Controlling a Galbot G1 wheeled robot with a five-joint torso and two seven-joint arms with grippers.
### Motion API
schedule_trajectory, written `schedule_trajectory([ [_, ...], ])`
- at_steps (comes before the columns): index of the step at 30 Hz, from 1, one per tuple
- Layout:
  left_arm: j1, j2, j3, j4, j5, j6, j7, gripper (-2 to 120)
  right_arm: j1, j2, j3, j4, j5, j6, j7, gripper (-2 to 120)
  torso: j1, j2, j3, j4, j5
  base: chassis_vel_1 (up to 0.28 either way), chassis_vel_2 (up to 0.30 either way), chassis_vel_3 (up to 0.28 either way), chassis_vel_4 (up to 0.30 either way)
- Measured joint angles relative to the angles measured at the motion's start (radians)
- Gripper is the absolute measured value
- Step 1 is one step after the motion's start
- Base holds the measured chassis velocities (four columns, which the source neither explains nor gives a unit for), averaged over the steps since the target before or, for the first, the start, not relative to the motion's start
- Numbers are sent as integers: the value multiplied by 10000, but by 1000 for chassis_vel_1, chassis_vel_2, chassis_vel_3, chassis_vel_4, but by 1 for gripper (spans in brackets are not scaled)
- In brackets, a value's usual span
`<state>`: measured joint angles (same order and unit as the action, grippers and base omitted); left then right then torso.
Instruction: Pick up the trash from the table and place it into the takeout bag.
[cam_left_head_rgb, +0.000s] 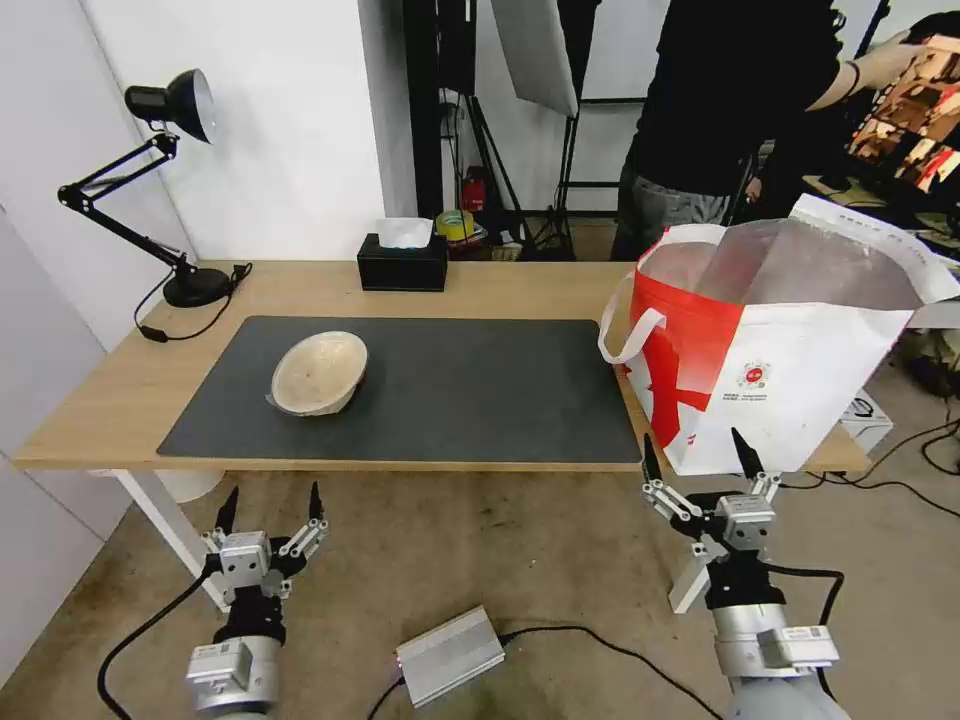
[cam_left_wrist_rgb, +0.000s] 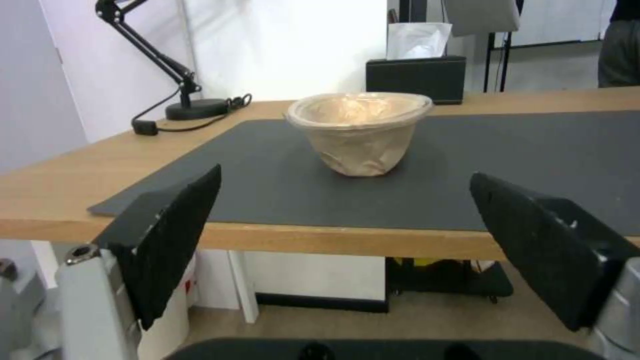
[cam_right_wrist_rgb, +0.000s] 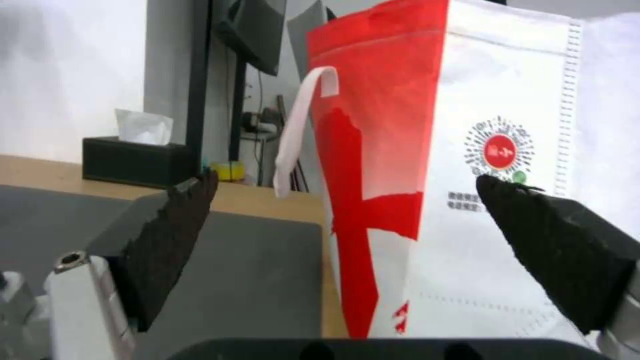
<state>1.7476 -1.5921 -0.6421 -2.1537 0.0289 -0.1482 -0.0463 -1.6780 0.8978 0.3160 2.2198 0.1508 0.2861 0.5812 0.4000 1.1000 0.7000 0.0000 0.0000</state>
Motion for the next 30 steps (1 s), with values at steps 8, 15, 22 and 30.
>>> schedule_trajectory([
  [8, -3, -1, -22, 15, -6, 7, 0, 100, -341, 43, -209, -9, -28, 265, 199, 97, 0, 0, -1, 0, 0, 0, 0, 0, 0],
  [15, 0, -3, -27, -2, -7, 10, 0, 100, -580, 125, -400, -126, -190, 485, 388, 97, 0, -1, 0, 0, 0, 0, 0, 0, 0],
  [22, -2, -3, -27, -9, -10, 16, -4, 100, -657, 248, -593, -307, -318, 634, 487, 96, 0, 0, -1, 0, 0, 0, 0, 0, 0],
  [30, 19, -3, -26, -4, -15, 16, -7, 100, -683, 360, -803, -535, -353, 668, 572, 95, 0, -1, 0, 0, 0, 0, 0, 0, 0],
])
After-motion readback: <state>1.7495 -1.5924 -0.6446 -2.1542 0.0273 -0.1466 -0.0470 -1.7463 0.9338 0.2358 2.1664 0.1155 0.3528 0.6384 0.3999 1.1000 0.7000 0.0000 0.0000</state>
